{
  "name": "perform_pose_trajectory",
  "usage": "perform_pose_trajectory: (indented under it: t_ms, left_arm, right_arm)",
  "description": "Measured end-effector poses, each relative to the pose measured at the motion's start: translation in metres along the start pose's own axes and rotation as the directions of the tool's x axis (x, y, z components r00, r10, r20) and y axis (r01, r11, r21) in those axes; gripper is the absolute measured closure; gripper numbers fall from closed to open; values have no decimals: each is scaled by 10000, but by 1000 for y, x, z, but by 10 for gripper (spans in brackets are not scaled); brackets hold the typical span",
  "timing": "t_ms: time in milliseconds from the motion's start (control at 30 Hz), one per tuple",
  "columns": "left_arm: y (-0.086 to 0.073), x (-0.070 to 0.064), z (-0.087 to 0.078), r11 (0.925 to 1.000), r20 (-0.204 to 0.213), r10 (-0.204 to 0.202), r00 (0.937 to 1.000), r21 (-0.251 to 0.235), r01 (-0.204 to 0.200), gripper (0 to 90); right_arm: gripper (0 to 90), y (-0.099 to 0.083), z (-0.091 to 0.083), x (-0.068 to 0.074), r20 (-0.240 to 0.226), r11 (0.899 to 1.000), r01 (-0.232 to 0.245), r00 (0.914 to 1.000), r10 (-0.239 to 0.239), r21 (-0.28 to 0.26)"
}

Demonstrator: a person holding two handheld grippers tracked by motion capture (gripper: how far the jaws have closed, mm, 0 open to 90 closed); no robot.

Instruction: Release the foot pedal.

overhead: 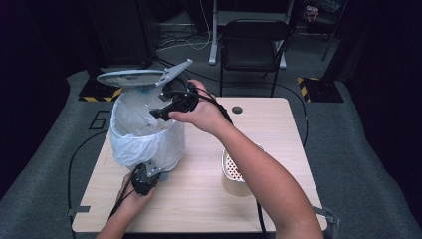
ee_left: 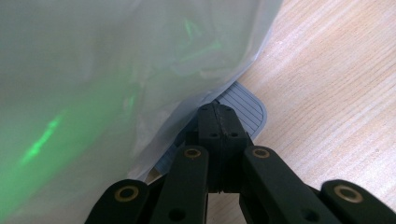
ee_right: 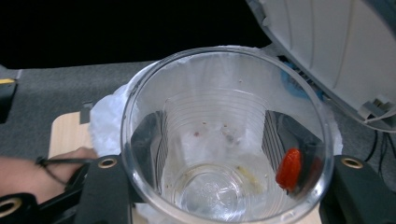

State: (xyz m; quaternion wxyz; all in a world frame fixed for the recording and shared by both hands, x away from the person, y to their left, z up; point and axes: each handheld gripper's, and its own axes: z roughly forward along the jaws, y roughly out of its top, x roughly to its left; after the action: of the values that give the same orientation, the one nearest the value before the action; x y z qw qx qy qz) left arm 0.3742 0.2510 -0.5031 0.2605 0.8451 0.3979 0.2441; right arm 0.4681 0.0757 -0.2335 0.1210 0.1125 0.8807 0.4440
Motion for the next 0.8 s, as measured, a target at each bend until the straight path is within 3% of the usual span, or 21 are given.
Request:
perform_pose_trajectory:
  t_ms: [333, 467, 567, 600, 667, 767, 800]
  left_arm:
    - [0, 1, 0, 10000, 97, -10, 10000, 8, 10, 900]
    - [1, 1, 0, 9999, 185, -108, 9998, 74, 107, 900]
    - [0, 1, 0, 9999, 98, -102, 9999, 4, 102, 900]
    - [1, 3, -1, 9999, 258, -108, 9996, 106, 106, 900]
    - [0, 3, 0, 9996, 198, -293, 9994, -37, 294, 900]
    - [1, 3, 0, 9996, 138, -277, 9995, 60, 276, 900]
    - [1, 3, 0, 9996, 169, -273, 9995, 58, 272, 900]
  right_arm:
    - [399, 12, 33, 4, 382, 9994, -343, 9987, 345, -60]
    - [383, 14, 47, 7, 437, 9974, -722, 9964, 725, -62]
    - [300, 12, 60, 9, 662, 9935, -1126, 9913, 1136, -184]
    - [261, 12, 64, 10, 774, 9928, -1179, 9899, 1191, -198]
    - [151, 8, 72, 15, 1223, 9924, -1173, 9851, 1209, -361]
    - [140, 3, 73, 19, 1218, 9907, -1299, 9835, 1340, -410]
    - [138, -4, 68, 21, 1361, 9867, -1476, 9784, 1558, -682]
